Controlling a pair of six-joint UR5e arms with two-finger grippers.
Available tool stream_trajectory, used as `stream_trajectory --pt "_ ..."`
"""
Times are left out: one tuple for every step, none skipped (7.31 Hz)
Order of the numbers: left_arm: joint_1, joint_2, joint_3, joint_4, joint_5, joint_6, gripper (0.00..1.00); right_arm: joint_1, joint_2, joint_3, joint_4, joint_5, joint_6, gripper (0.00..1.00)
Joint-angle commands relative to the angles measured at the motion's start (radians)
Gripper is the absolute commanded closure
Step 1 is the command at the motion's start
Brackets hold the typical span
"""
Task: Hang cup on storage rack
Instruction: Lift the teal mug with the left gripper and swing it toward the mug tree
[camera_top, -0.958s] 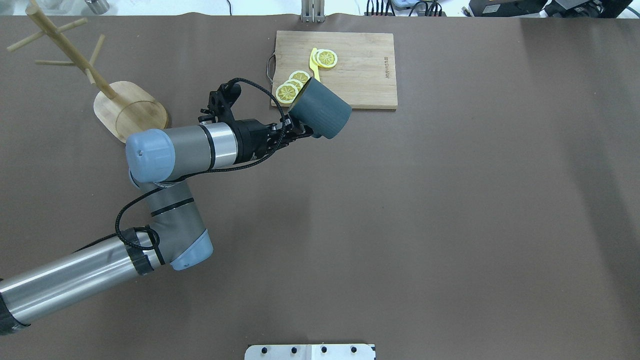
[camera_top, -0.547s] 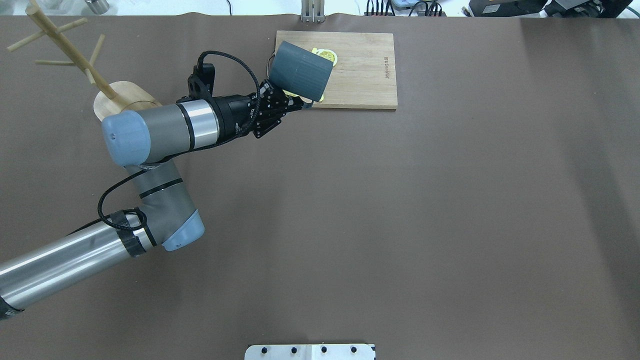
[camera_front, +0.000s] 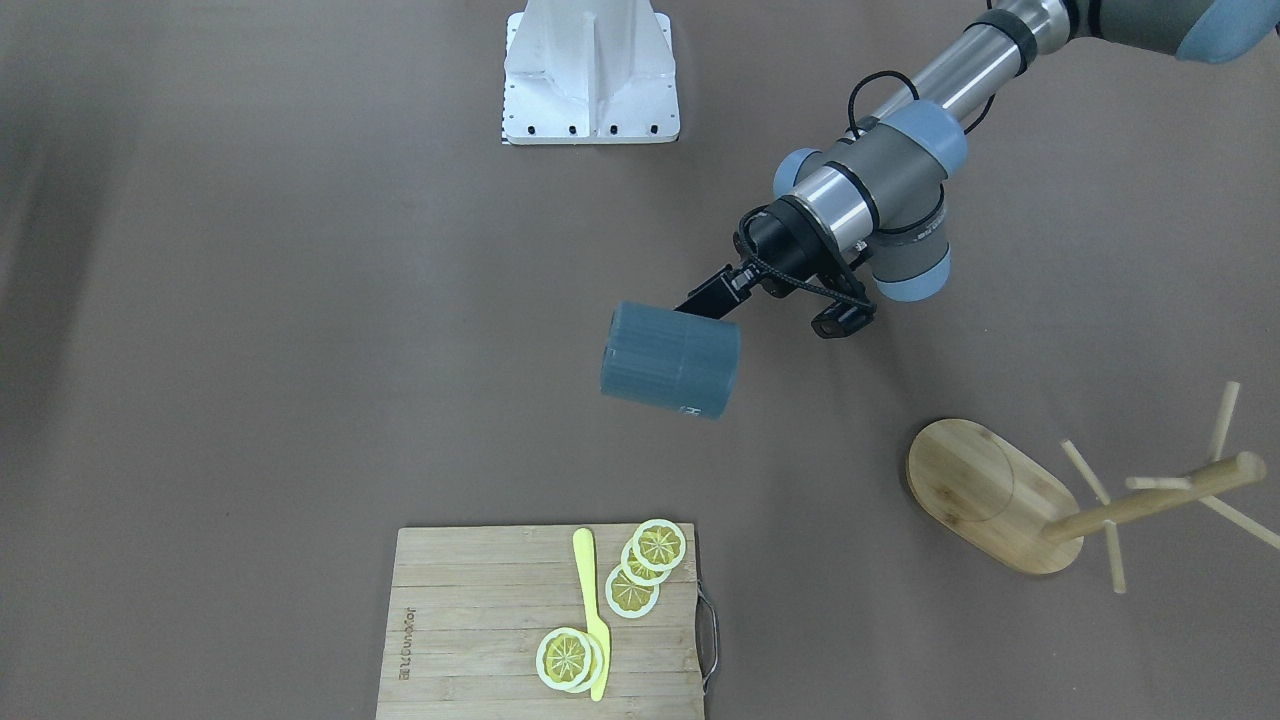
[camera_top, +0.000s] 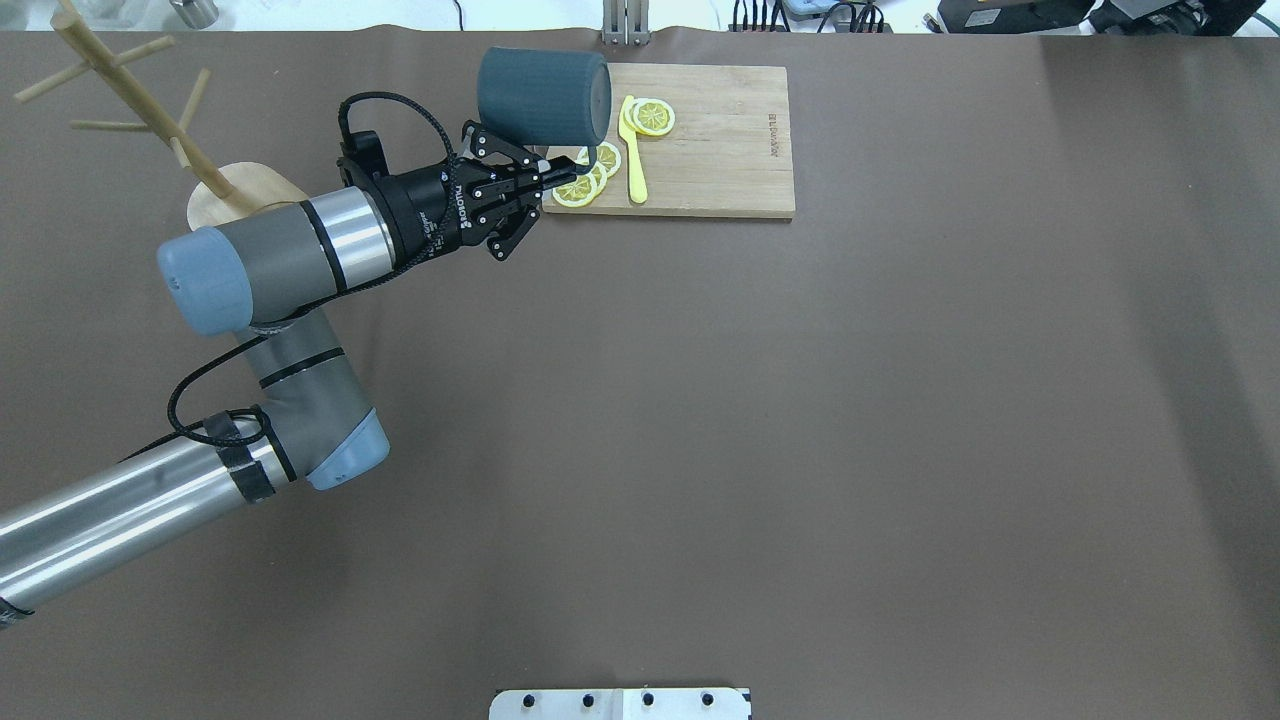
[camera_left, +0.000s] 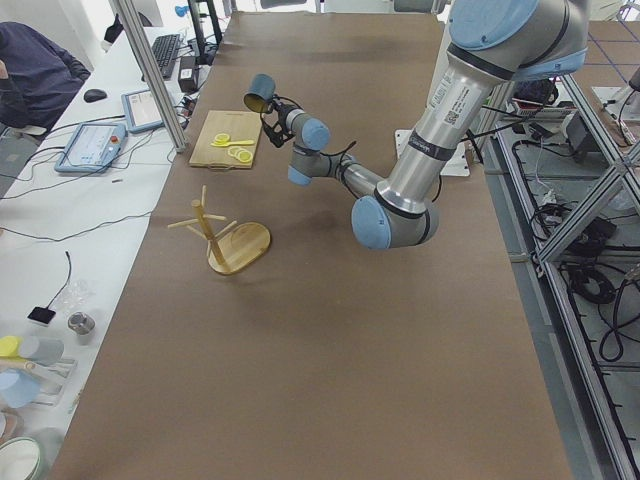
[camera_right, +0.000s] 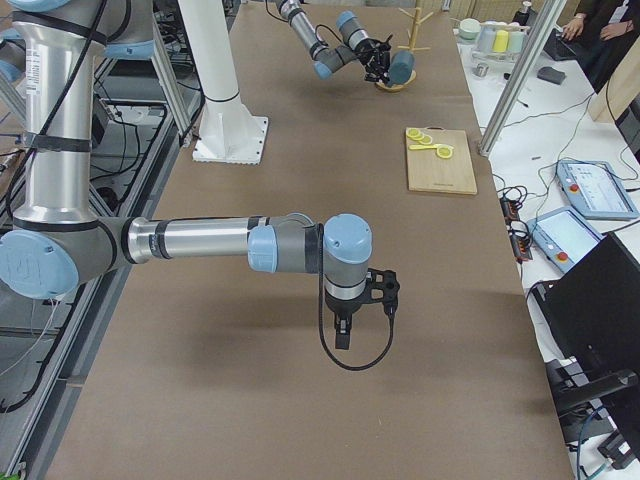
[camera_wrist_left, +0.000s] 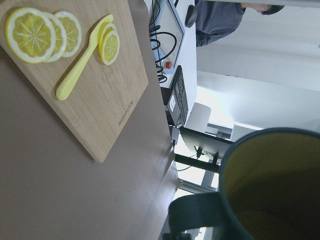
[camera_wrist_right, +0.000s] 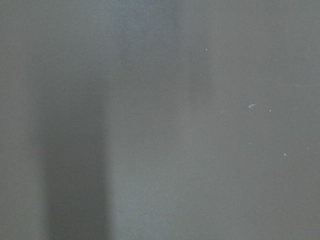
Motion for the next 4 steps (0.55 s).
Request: stream_trajectory --pt "-0.003 0.012 0.048 -0.124 0.101 -0.208 1.00 0.000 0.001 0.001 0.000 0.000 0.000 0.00" --pt "-0.014 0.016 0.050 -0.126 0.151 -0.286 1.00 0.000 0.002 -0.001 0.000 -0.002 0.001 0.00" --pt "-0.038 0.031 0.055 -0.127 0.187 -0.353 1.00 0.000 0.002 -0.001 0.000 -0.002 0.001 0.00" --pt "-0.079 0.054 0.064 -0.127 0.189 -0.400 1.00 0.000 0.002 0.001 0.000 -0.002 0.001 0.00"
